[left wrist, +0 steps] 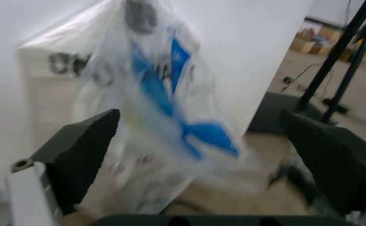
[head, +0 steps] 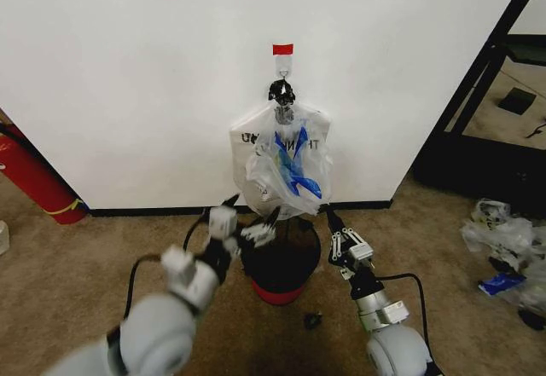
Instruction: Pick up the garbage bag from the wall and place it over the trash bin.
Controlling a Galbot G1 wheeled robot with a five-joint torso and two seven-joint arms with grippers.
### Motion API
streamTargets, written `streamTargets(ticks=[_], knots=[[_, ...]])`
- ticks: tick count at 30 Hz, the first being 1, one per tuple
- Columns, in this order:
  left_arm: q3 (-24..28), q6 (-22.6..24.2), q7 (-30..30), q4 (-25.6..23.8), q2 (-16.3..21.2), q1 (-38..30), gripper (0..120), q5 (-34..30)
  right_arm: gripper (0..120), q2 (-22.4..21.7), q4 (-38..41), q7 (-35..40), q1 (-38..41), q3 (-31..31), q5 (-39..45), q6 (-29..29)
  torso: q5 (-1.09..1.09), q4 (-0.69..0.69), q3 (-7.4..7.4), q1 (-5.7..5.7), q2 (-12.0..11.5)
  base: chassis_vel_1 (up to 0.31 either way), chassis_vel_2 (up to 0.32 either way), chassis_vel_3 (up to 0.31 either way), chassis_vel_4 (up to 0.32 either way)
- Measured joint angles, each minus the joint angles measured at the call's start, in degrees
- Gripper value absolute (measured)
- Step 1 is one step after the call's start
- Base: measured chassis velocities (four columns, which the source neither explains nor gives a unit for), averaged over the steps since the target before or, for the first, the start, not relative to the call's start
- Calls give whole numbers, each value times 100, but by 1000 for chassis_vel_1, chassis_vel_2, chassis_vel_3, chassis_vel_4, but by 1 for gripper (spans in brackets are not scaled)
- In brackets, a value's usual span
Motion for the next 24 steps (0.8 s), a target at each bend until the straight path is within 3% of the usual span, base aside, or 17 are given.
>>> streamTargets(ticks=[2, 6, 10, 14, 24], knots=[[208, 101, -222, 235, -126, -731, 95, -804, 0, 53, -11, 5, -31, 15, -51, 31, 1, 2, 0, 0, 0, 0, 0, 0, 0], [397, 186, -784, 770, -649, -1492, 93, -1973, 0, 90, -32, 12, -75, 81, -171, 103, 0, 2, 0, 0, 0, 0, 0, 0, 0], [449, 177, -1078, 1015, -995, -1673, 89, -2370, 0, 94, -38, 41, -106, 123, -184, 114, 0, 2, 0, 0, 0, 0, 0, 0, 0], [510, 84, -1353, 1343, -1504, -1788, 77, -2678, 0, 109, -64, 60, -139, 194, -197, 138, 1, 2, -1, 0, 0, 0, 0, 0, 0], [492, -142, -1524, 1863, -2266, -1887, 70, -2688, 0, 152, -75, 84, -175, 234, -201, 164, 0, 2, -1, -1, 0, 0, 0, 0, 0]])
